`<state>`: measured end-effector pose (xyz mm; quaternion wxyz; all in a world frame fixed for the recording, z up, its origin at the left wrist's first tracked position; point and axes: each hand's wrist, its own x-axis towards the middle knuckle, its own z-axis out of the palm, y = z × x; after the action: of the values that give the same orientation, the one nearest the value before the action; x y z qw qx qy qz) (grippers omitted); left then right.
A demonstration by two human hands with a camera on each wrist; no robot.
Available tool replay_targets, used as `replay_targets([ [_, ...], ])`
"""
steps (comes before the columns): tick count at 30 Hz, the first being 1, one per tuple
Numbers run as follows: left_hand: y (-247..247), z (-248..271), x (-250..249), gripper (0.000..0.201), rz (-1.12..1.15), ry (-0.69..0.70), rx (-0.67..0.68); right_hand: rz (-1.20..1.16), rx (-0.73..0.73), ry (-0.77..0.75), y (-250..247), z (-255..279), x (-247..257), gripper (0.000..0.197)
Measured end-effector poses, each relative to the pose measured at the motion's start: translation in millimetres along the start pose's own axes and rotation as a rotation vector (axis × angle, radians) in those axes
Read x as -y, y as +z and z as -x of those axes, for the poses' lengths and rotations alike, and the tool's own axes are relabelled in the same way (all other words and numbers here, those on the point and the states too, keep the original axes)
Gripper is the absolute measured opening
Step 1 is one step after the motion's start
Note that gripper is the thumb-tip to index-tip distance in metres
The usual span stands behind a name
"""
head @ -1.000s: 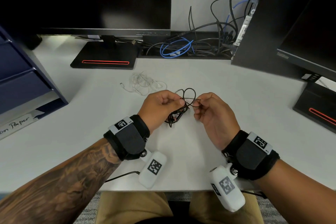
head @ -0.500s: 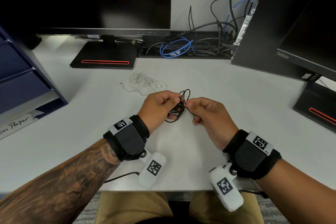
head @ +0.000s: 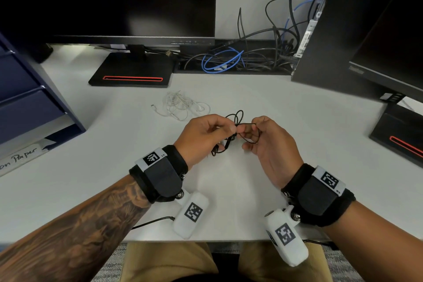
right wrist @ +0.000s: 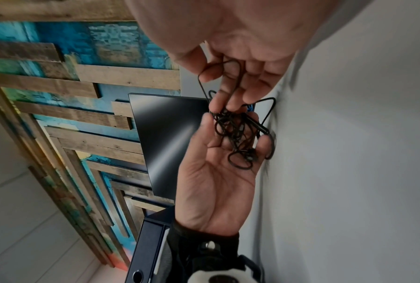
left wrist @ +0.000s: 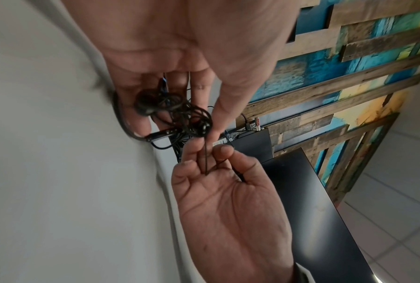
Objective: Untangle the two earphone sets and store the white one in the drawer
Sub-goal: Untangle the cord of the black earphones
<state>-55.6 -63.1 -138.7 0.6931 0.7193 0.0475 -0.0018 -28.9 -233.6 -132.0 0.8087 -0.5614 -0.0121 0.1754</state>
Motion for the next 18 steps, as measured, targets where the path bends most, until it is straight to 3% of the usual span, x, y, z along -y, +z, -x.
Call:
replay_targets([
  [4,-0.4,-1.4,3.5,0.023,-0.049,0.026,0.035,-0.005,0.026,-0.034,-2.1,-0.5,-0.8,0.022],
  [7,0.0,-1.3,3.5,0.021,-0.067,0.015,0.016,-0.019,0.084,-0.028,-4.5,-0.3,-3.8,0.005],
  [10,0.5,-0.5,3.5,0.013,-0.086,0.037,0.006,-0.001,0.082,-0.039,-5.3,-0.1,-4.6,0.005],
  [12,0.7,-0.7,3.0,0.020,-0.108,0.055,-0.019,0.031,0.041,-0.049,-4.8,-0.4,-4.0,0.005],
  [18,-1.9,-1.1,1.4,0.011,-0.055,0.068,-0.085,0.328,0.028,-0.174,-3.7,1.1,-5.2,0.010],
])
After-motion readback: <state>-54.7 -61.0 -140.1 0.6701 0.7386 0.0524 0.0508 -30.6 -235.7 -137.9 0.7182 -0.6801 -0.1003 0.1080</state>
